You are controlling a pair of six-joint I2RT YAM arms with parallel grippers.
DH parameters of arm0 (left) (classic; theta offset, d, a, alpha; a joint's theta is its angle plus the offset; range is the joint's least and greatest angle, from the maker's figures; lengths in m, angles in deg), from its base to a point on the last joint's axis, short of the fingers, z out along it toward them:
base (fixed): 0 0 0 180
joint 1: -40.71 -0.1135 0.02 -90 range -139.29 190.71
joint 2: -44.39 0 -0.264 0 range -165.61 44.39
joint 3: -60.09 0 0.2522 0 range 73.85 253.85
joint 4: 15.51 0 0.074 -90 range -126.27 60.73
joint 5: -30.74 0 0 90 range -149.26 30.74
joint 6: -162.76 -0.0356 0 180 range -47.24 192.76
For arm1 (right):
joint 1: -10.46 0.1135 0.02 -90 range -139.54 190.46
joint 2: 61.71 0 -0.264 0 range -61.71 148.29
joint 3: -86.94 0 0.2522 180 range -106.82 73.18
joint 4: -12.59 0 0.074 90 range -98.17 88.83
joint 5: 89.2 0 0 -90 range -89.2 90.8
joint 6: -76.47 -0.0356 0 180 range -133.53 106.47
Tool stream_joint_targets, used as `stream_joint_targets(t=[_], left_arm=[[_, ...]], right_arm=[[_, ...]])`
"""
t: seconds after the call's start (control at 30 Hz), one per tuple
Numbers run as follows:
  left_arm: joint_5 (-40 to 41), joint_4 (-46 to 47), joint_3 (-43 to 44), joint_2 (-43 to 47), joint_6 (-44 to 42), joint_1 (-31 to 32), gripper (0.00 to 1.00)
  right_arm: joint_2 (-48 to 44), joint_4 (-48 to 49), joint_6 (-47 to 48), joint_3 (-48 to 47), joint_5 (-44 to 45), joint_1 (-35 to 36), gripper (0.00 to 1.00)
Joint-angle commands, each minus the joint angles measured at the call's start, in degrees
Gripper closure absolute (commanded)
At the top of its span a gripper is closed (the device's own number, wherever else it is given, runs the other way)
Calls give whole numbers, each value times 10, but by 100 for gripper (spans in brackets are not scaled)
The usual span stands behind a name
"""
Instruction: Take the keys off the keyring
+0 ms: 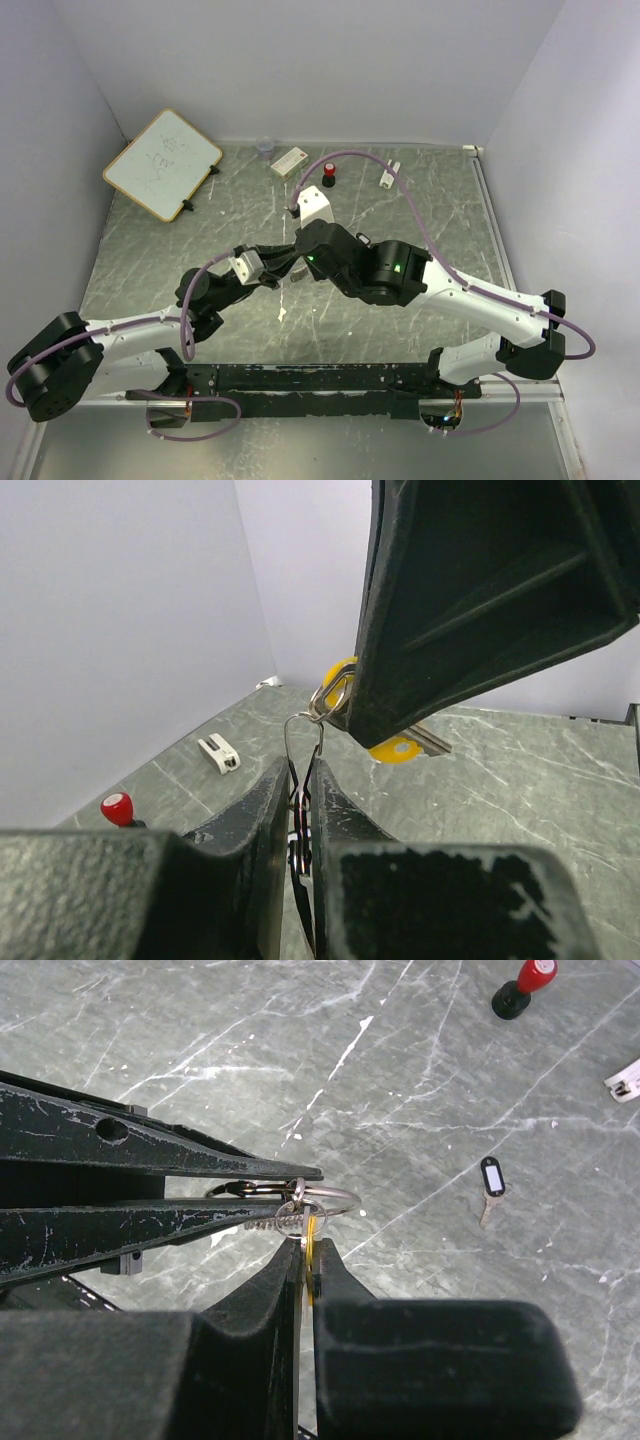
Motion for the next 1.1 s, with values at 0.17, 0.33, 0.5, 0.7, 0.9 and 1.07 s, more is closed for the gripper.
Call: stream_joint_targets(t=[0.17,0.33,0.5,0.7,0.9,1.07], left_arm=[[18,-30,16,23,-24,4,86],[21,-32,19,30,-27,3,87],[34,-36,25,36,-34,3,88],[34,-40,31,43,-37,4,88],[24,-38,28,54,-35,4,89],[26,-36,23,67,-36,4,89]], right_arm=[[-14,7,-8,1,3,4,100],[-9,7,-11,8,-8,4,100],[-5,2,-21,18,-21,5,100],[-6,5,-30,36,-31,4,100],[0,16,-26,43,-34,5,100],[13,26,-18,45,-39,5,100]])
